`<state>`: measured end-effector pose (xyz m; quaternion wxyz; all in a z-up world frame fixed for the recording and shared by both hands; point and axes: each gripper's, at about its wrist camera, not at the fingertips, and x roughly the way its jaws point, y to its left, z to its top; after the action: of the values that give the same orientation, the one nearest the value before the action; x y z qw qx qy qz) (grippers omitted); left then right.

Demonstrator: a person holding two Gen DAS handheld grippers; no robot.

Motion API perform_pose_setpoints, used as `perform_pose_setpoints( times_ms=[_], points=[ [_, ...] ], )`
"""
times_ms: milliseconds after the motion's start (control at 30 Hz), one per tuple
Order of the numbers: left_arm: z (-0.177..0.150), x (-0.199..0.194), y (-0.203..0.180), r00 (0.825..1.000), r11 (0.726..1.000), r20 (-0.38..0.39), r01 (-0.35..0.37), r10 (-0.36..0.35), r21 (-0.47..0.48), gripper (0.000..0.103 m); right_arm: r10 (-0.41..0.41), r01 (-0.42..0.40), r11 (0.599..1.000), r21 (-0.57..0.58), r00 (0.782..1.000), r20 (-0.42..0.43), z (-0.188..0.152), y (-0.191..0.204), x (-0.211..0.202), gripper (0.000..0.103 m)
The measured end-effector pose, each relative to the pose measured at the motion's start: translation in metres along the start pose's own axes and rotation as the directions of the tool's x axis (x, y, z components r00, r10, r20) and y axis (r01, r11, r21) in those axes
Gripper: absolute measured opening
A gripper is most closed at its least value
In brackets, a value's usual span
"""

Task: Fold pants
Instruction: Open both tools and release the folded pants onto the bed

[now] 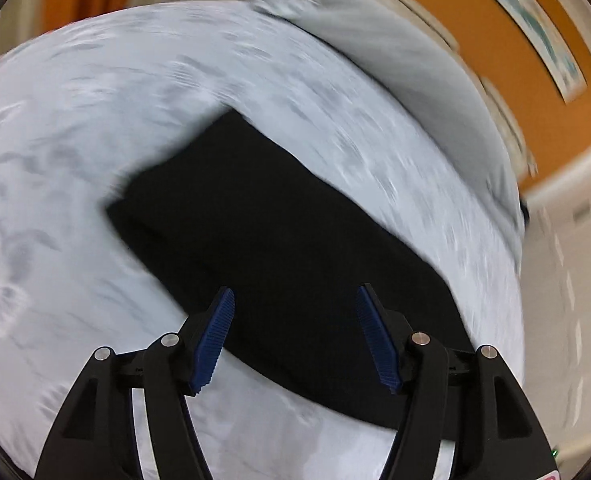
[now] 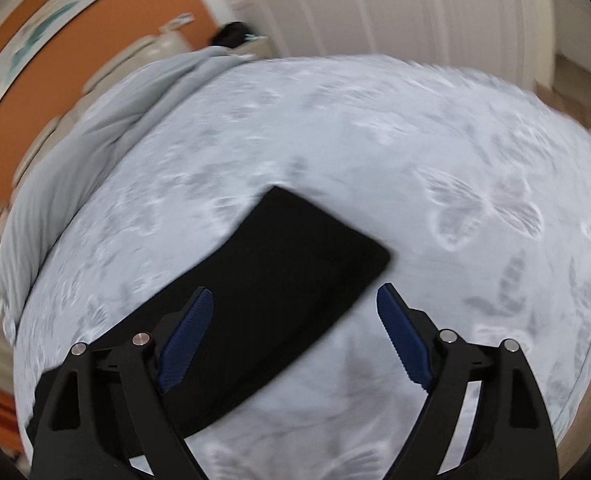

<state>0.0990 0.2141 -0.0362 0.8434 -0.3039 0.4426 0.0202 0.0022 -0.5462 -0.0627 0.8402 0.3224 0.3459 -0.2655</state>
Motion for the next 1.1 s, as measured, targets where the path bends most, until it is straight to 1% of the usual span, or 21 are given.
perform_pose_setpoints(
  times_ms=[67, 167, 267, 367, 400, 433, 467, 500, 600, 633, 700, 733, 767, 800, 833, 900, 933, 967, 1000, 1033, 1100],
  points=[
    [-0.014, 0.011, -0.025, 1.0, 0.996, -0.019, -0.02, 0.022, 0.088, 0.064, -0.006, 0.007, 0.999, 0.039, 1.0, -0.026, 0.003, -0.019, 0.01, 0.082],
    [-0.033, 0.023, -0.059, 0.997, 0.978, -0.014, -0.066, 0.07, 0.2, 0.068, 0.0, 0.001, 0.999, 0.036, 0.999, -0.037, 0.004, -0.028, 0.02, 0.082],
    [-0.048, 0.034, -0.082, 0.994, 0.952, 0.007, -0.103, 0.106, 0.288, 0.069, 0.054, -0.054, 0.998, -0.039, 0.999, -0.003, 0.008, -0.019, 0.023, 0.071],
    [-0.058, 0.045, -0.097, 0.993, 0.931, 0.015, -0.118, 0.121, 0.346, 0.072, 0.064, -0.068, 0.995, -0.068, 0.996, -0.06, 0.008, -0.013, 0.042, 0.054],
    [-0.061, 0.048, -0.099, 0.992, 0.925, 0.016, -0.125, 0.127, 0.358, 0.072, 0.054, -0.061, 0.996, -0.067, 0.994, -0.097, 0.006, -0.013, 0.053, 0.041],
    [-0.064, 0.05, -0.102, 0.99, 0.919, 0.02, -0.135, 0.137, 0.37, 0.072, 0.046, -0.054, 0.996, -0.069, 0.992, -0.115, 0.004, -0.012, 0.059, 0.011],
    [-0.069, 0.053, -0.107, 0.989, 0.911, 0.022, -0.145, 0.148, 0.387, 0.072, 0.035, -0.045, 0.996, -0.077, 0.992, -0.12, 0.004, -0.011, 0.061, 0.003],
    [-0.071, 0.056, -0.109, 0.987, 0.903, 0.021, -0.152, 0.156, 0.401, 0.072, 0.047, -0.056, 0.996, -0.074, 0.993, -0.112, 0.005, -0.009, 0.057, 0.003],
    [-0.074, 0.06, -0.11, 0.984, 0.892, 0.017, -0.166, 0.176, 0.42, 0.072, 0.114, -0.114, 0.989, -0.097, 0.993, 0.0, 0.019, 0.006, 0.015, 0.003],
    [-0.075, 0.061, -0.11, 0.984, 0.892, 0.016, -0.167, 0.177, 0.42, 0.072, 0.105, -0.103, 0.988, -0.111, 0.994, 0.012, 0.019, 0.007, 0.01, 0.003],
    [-0.073, 0.061, -0.108, 0.983, 0.89, 0.016, -0.173, 0.184, 0.421, 0.072, 0.026, -0.029, 0.991, -0.132, 0.999, -0.022, 0.014, 0.0, 0.022, 0.004],
    [-0.073, 0.062, -0.107, 0.982, 0.89, 0.012, -0.178, 0.191, 0.419, 0.072, -0.005, -0.006, 0.993, -0.114, 0.995, -0.096, 0.008, -0.01, 0.041, 0.004],
    [-0.072, 0.063, -0.106, 0.981, 0.891, 0.008, -0.178, 0.192, 0.418, 0.072, -0.011, -0.003, 0.996, -0.086, 0.987, -0.158, 0.001, -0.018, 0.056, 0.006],
    [-0.072, 0.063, -0.105, 0.981, 0.892, 0.004, -0.177, 0.193, 0.415, 0.072, 0.002, -0.013, 0.998, -0.067, 0.987, -0.161, -0.001, -0.022, 0.058, 0.008],
    [-0.072, 0.062, -0.105, 0.981, 0.893, 0.003, -0.178, 0.194, 0.414, 0.072, 0.013, -0.021, 0.998, -0.057, 0.99, -0.137, 0.002, -0.022, 0.053, 0.015],
    [-0.072, 0.061, -0.105, 0.982, 0.892, 0.003, -0.174, 0.19, 0.417, 0.073, -0.001, -0.007, 0.997, -0.071, 0.994, -0.113, 0.007, -0.017, 0.043, 0.042],
    [-0.073, 0.06, -0.106, 0.982, 0.89, 0.006, -0.172, 0.187, 0.421, 0.073, -0.009, 0.003, 0.997, -0.074, 0.997, -0.076, 0.009, -0.015, 0.036, 0.068],
    [-0.074, 0.059, -0.107, 0.982, 0.886, 0.014, -0.176, 0.188, 0.428, 0.075, -0.046, 0.042, 0.996, -0.074, 0.998, -0.044, 0.009, -0.015, 0.031, 0.078],
    [-0.076, 0.058, -0.108, 0.981, 0.881, 0.025, -0.183, 0.192, 0.437, 0.075, -0.087, 0.084, 0.994, -0.072, 0.996, -0.032, 0.009, -0.016, 0.031, 0.078],
    [-0.077, 0.058, -0.109, 0.98, 0.874, 0.035, -0.192, 0.197, 0.447, 0.075, -0.101, 0.098, 0.993, -0.066, 0.994, -0.045, 0.008, -0.018, 0.036, 0.078],
    [-0.081, 0.057, -0.112, 0.976, 0.855, 0.05, -0.209, 0.211, 0.474, 0.077, -0.09, 0.087, 0.995, -0.042, 0.993, -0.077, 0.008, -0.021, 0.045, 0.078]
  ],
)
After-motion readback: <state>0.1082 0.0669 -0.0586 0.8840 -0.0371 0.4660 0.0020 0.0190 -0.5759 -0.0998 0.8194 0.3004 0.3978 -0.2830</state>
